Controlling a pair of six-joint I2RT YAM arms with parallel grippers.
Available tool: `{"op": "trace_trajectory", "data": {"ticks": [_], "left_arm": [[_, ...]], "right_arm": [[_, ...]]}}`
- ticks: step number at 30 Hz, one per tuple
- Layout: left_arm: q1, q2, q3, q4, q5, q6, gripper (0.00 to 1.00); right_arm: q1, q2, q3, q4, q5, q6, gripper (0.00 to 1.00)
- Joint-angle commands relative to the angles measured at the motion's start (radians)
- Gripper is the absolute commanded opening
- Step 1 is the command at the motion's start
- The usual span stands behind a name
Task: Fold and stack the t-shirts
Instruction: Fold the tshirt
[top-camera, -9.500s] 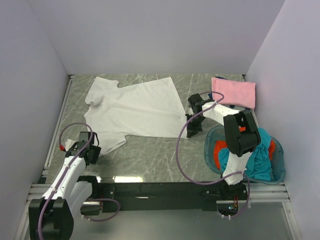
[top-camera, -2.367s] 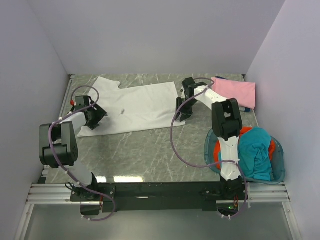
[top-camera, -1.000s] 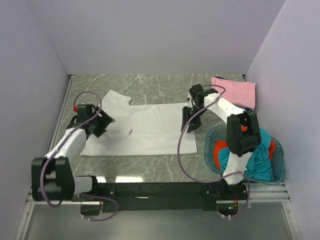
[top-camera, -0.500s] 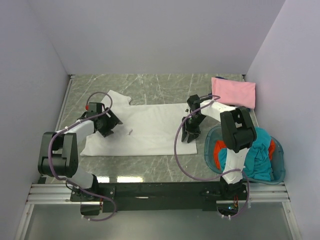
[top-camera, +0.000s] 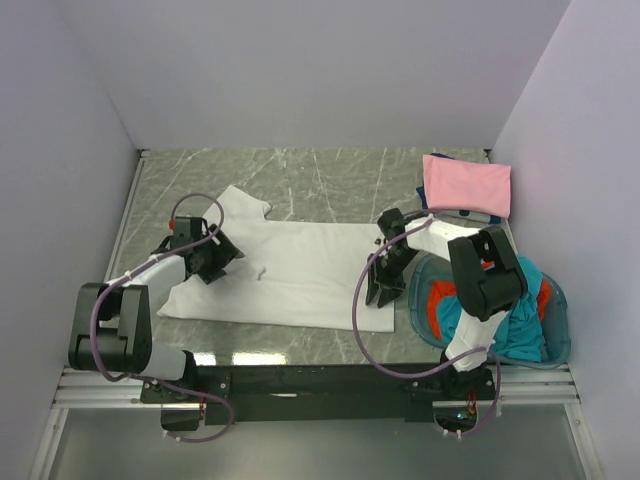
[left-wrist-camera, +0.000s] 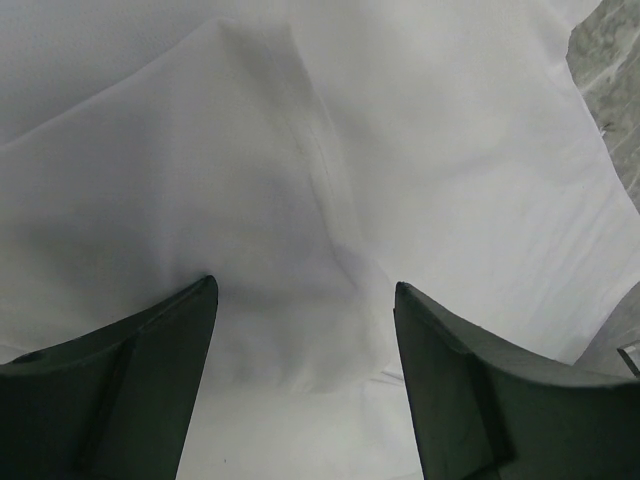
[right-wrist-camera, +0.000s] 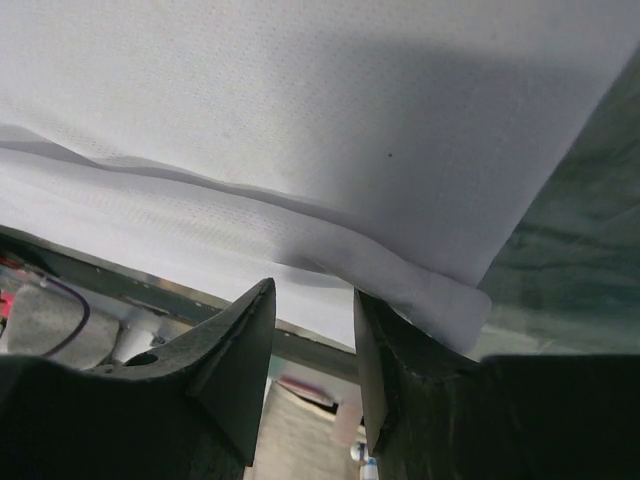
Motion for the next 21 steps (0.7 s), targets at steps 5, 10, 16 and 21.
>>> {"op": "trace_trajectory", "data": {"ticks": [5, 10, 16, 21], "left_arm": [[0.001, -0.124, -0.105, -0.105, -0.069, -0.018, 0.78], [-0.001, -0.221, -0.148, -0.151, -0.095, -0.030, 0.79], [0.001, -0.299, -0.102, -0.176, -0.096, -0.004, 0.79], [0.001, -0.260, 0.037, -0.203, -0.093, 0.040, 0.79]], "right_arm": [[0.050, -0.048, -0.134, 0.010, 0.057, 0.007, 0.45], [0.072, -0.085, -0.166, 0.003, 0.046, 0.018, 0.45], [0.075, -0.174, -0.091, -0.055, 0.071, 0.035, 0.45], [0.075, -0.218, 0.105, -0.108, 0.140, 0.058, 0.46]]}}
